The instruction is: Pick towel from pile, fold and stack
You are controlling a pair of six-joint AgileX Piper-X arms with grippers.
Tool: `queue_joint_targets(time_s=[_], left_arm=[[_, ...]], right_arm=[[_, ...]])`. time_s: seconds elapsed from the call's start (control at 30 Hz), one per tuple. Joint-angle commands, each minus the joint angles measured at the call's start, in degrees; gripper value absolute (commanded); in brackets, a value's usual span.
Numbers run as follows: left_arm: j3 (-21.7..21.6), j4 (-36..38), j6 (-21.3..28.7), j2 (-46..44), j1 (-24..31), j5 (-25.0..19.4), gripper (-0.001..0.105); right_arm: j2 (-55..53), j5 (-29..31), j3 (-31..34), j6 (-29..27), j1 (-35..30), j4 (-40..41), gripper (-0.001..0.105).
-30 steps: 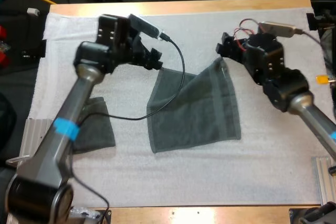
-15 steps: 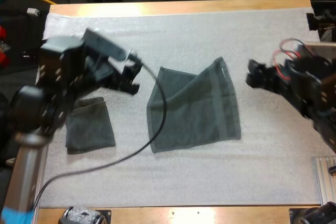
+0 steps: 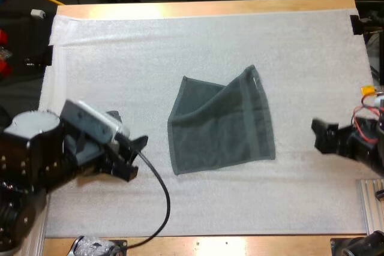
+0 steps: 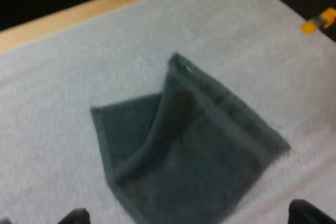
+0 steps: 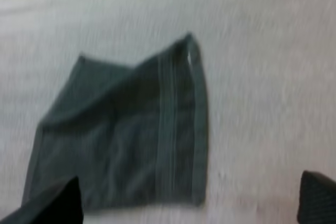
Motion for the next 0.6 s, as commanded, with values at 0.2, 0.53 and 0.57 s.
queue_joint_targets(time_s=[0.2,0.53,0.57], left_arm=[[8.69,1.0,-0.77,-1.66,-0.11,2.91,0.07],[19.73,-6.39,-0.77,-1.66,-0.11,5.18,0.07],[20.76,-7.21,-0.77,-1.66,-0.11,5.37,0.07]], right_arm=[[0.44,-8.74,5.64,1.02,-0.16,0.86,0.079],[5.84,-12.62,18.4,5.3,-0.16,-11.93,0.077],[7.11,-13.14,19.54,5.56,-0.16,-13.44,0.074]])
